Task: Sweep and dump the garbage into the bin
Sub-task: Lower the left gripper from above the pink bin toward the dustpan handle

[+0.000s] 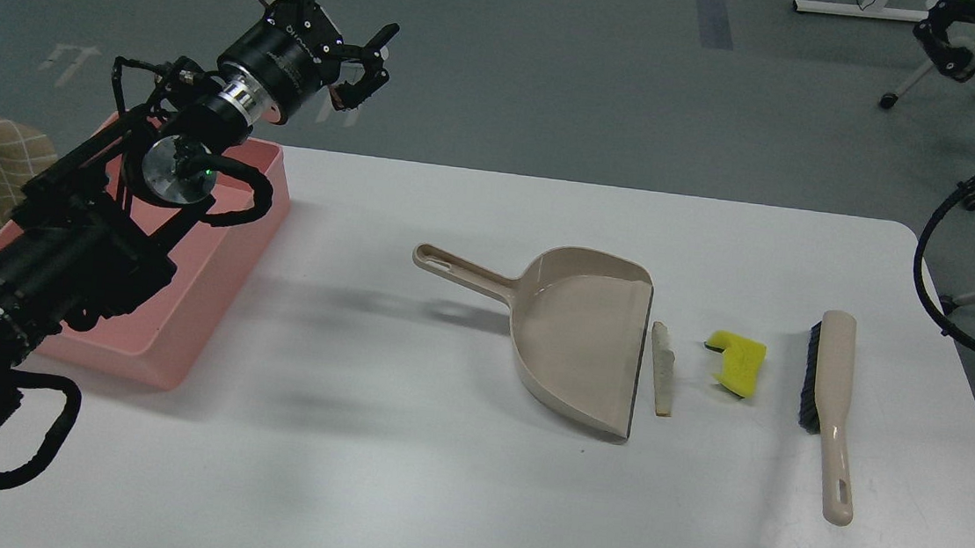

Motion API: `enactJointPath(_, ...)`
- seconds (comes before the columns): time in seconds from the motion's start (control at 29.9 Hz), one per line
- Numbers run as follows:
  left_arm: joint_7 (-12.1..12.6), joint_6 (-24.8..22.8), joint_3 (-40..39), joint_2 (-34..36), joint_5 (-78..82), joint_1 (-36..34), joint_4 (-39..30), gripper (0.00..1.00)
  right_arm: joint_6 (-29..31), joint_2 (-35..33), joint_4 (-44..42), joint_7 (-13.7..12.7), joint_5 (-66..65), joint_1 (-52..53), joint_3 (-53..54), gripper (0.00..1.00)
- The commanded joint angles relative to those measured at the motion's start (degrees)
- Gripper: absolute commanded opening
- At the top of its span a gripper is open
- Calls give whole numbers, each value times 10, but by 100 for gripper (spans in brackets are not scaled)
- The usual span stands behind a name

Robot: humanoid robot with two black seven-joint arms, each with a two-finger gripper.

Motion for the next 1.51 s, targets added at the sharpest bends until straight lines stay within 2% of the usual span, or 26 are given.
enactJointPath(0.0,-10,17,4,4,1,0,-14,98,1,0,3,0,0,-1,1,100)
enactJointPath(0.23,-13,21,2,5,9,1,-6,98,1,0,2,0,0,-2,1,100)
enactJointPath(0.3,-5,36,0,4,10,-3,-6,98,2,0,3,0,0,-2,0,100)
enactJointPath(0.37,-8,44,-3,2,9,-4,-8,98,3,0,4,0,0,-6,1,100)
enactJointPath(0.5,-13,18,-5,-1,9,-6,-6,98,3,1,7,0,0,-9,4,100)
enactJointPath(0.57,-6,2,-12,-1,2,-6,-5,98,3,1,8,0,0,-8,4,100)
enactJointPath(0.84,-8,72,-10,2,7,-5,-14,98,4,1,8,1,0,-7,5,100)
enactJointPath(0.97,-13,-21,-2,22,11,17,-71,98,4,0,8,1,0,-10,5,100)
enactJointPath(1.0,-13,-26,-3,28,14,23,-81,98,4,0,8,1,0,-11,5,100)
enactJointPath(1.2,-8,-23,1,82,42,52,-152,98,4,-6,8,1,0,-19,14,100)
enactJointPath(1.3,-12,-28,6,118,84,82,-203,97,3,-6,8,1,0,-24,30,100)
enactJointPath(1.47,-11,-10,8,131,156,152,-270,96,-2,-6,8,1,0,-26,40,100)
